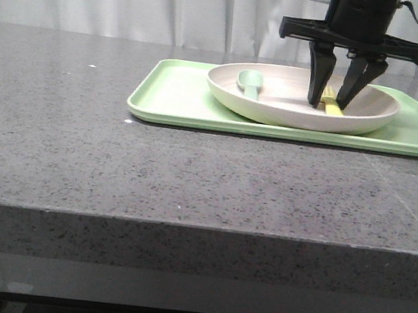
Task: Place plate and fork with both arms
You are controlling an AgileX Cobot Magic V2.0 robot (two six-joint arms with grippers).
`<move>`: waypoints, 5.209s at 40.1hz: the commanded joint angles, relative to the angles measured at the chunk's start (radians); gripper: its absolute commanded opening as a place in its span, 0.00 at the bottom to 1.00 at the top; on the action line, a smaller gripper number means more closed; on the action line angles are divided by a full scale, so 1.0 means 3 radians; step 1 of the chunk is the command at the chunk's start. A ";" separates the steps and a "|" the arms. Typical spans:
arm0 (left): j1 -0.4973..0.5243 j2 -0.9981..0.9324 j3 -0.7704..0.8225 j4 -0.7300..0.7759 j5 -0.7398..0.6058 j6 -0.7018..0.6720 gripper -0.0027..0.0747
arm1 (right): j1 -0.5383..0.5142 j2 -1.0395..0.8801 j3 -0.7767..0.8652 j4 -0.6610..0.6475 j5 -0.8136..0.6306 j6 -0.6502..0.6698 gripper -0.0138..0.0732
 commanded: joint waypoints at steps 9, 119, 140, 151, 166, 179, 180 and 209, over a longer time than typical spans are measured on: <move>0.0009 0.0000 -0.0093 -0.0012 -0.0226 0.0000 0.62 | -0.0039 -0.0176 -0.0106 -0.0004 0.0326 -0.0005 0.52; 0.0009 0.0000 -0.0093 -0.0012 -0.0253 0.0000 0.62 | -0.0799 -0.1045 0.1486 0.0269 -0.1333 -0.0858 0.27; 0.0009 0.0000 -0.0093 -0.0012 -0.0230 0.0000 0.62 | -0.0799 -0.1045 0.1486 0.0269 -0.1304 -0.0858 0.51; 0.0009 0.0000 -0.0093 -0.0012 -0.0230 0.0000 0.62 | -0.0798 -0.1123 0.1486 0.0269 -0.1168 -0.0858 0.60; 0.0009 0.0000 -0.0093 -0.0012 -0.0197 0.0000 0.62 | -0.0628 -0.1989 0.2016 0.0258 -0.0863 -0.0872 0.60; 0.0009 0.0000 -0.0093 -0.0012 -0.0152 0.0000 0.62 | -0.0432 -0.3248 0.2920 0.0247 -0.0822 -0.1023 0.60; 0.0009 0.0000 -0.0093 -0.0012 -0.0152 0.0000 0.62 | -0.0432 -0.3338 0.2962 0.0247 -0.0821 -0.1023 0.60; 0.0009 0.0000 -0.0093 0.0078 -0.0229 0.0000 0.52 | -0.0437 -0.5561 0.3975 0.0042 -0.0896 -0.1028 0.60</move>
